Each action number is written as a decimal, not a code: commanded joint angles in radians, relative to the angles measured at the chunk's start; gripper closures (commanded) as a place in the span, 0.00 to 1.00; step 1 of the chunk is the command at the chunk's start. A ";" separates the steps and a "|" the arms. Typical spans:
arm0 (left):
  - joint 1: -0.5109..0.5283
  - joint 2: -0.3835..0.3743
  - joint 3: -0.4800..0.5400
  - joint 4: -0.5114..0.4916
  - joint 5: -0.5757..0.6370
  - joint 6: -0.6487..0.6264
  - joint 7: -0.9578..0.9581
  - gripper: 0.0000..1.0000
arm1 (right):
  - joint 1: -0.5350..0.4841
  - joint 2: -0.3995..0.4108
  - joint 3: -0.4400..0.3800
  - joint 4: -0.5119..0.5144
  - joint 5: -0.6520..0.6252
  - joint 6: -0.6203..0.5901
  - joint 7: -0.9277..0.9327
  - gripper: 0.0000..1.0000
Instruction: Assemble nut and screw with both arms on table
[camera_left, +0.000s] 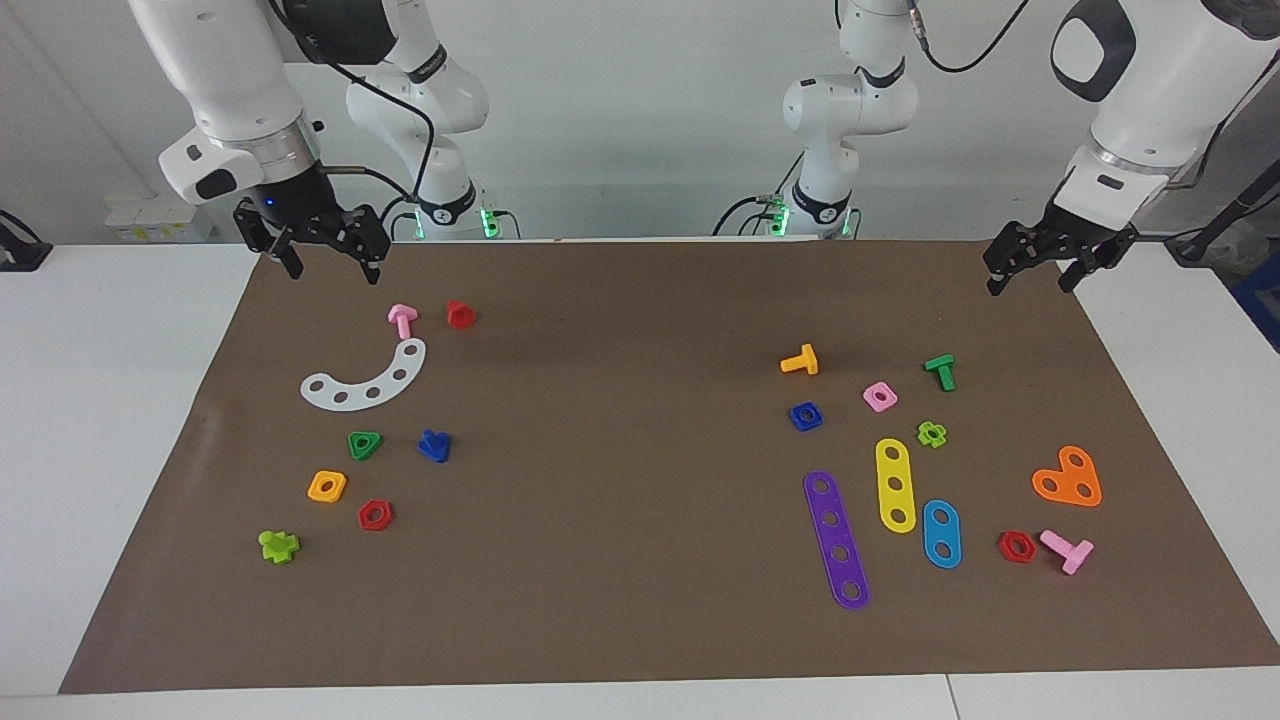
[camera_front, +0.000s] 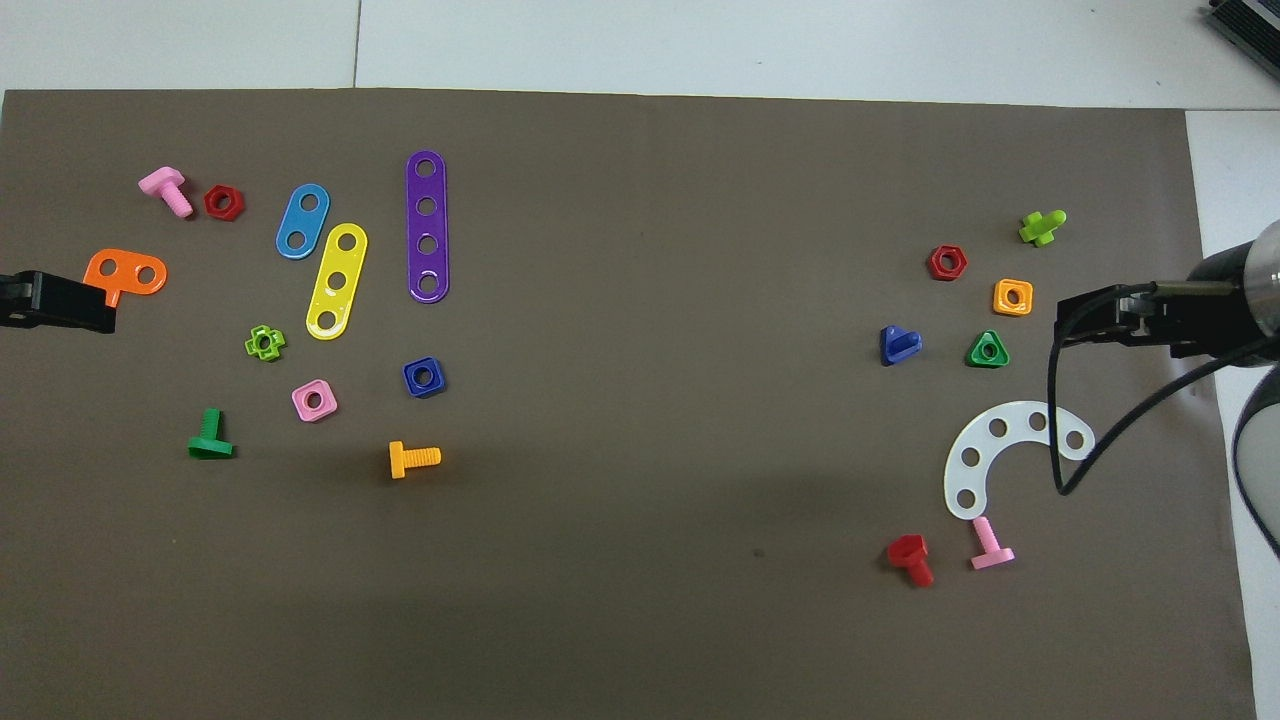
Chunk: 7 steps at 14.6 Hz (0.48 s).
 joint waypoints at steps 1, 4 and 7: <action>-0.005 -0.027 0.000 -0.032 0.008 0.022 -0.006 0.00 | -0.005 -0.027 0.004 -0.042 0.005 0.028 -0.013 0.00; -0.005 -0.029 0.000 -0.032 0.008 0.020 0.002 0.00 | -0.019 -0.027 0.004 -0.041 0.011 0.023 -0.008 0.00; -0.005 -0.029 -0.002 -0.033 0.008 0.020 0.002 0.00 | -0.039 -0.027 0.004 -0.036 0.013 0.008 -0.013 0.00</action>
